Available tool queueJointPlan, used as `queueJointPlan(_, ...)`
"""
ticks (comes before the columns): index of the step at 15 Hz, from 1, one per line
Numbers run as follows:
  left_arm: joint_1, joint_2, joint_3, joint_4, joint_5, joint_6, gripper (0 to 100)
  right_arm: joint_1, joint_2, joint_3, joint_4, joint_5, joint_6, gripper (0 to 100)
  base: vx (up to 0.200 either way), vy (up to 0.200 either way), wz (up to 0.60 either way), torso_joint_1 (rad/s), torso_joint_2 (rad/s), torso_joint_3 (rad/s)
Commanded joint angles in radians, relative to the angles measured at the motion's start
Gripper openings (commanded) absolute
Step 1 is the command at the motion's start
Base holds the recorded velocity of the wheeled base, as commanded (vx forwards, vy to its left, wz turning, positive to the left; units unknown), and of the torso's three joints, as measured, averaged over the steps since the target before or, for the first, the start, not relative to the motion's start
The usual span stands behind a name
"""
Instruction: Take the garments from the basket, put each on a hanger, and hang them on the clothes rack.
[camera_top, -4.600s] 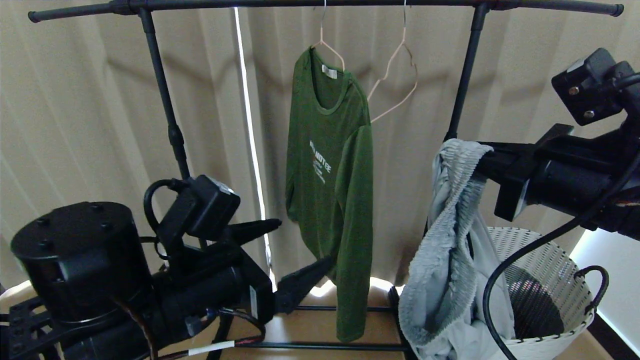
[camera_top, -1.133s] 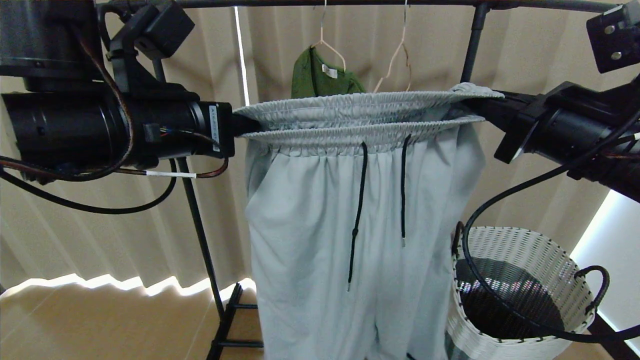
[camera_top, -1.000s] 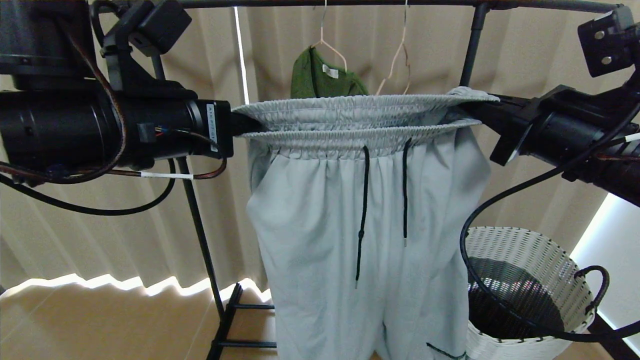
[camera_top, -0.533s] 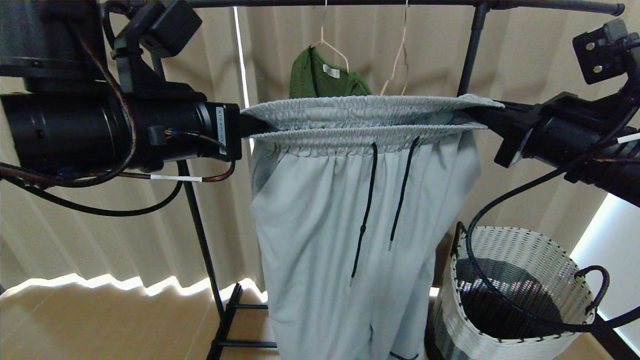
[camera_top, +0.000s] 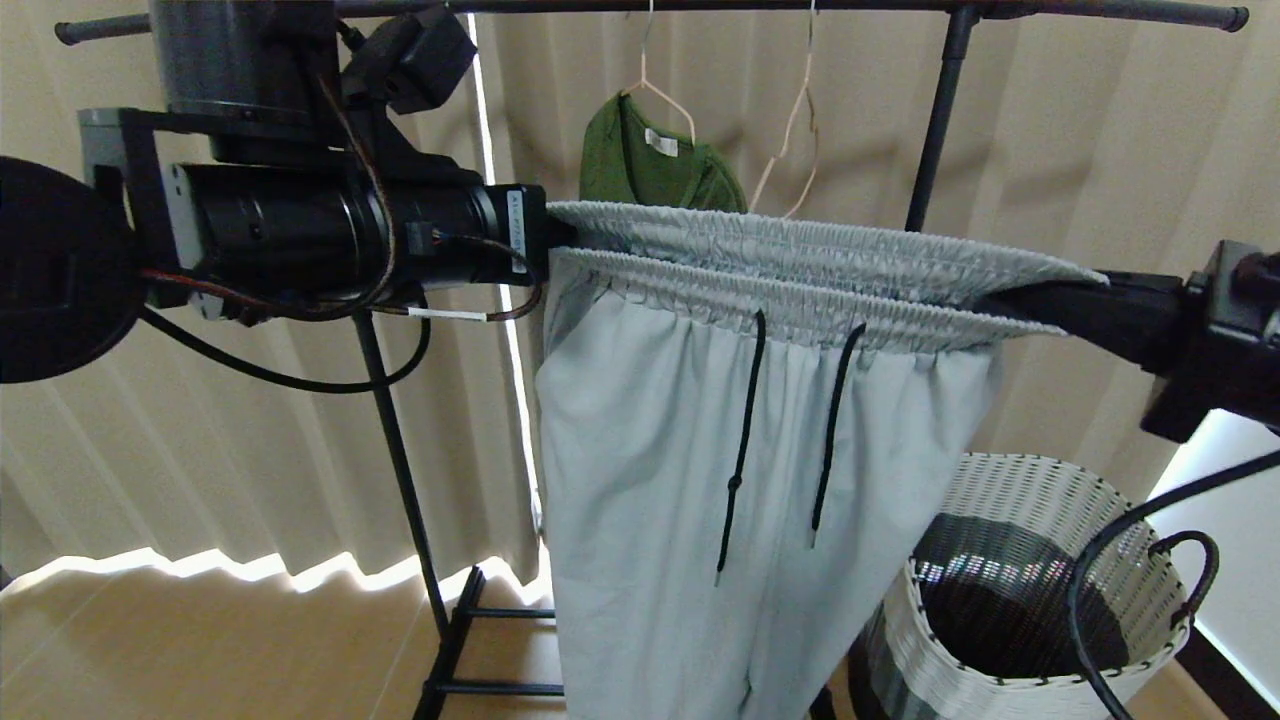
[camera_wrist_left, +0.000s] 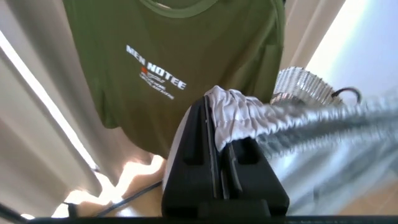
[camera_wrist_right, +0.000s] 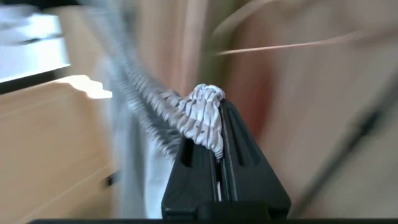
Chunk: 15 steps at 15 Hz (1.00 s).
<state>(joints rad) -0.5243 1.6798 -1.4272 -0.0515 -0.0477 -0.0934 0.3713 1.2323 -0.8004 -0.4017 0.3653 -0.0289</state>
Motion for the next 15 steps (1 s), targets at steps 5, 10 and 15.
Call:
queueJointPlan(5, 0.0, 0.028, -0.002, 0.001, 0.0, -0.011, 0, 0.032, -0.076, 0.081, -0.006, 0.096, -0.005, 0, 0.0, 0.0, 0.0, 0.0, 0.0, 0.0)
queueJointPlan(10, 0.001, -0.091, 0.071, 0.053, -0.011, -0.006, 0, -0.068, 0.018, 0.05, -0.017, 0.004, -0.134, 0, 0.0, 0.0, 0.0, 0.0, 0.0, 0.0)
queueJointPlan(15, 0.0, -0.256, 0.08, 0.257, -0.15, -0.002, 0, -0.069, 0.245, -0.068, -0.244, -0.085, -0.134, 0, 0.0, 0.0, 0.0, 0.0, 0.0, 0.0)
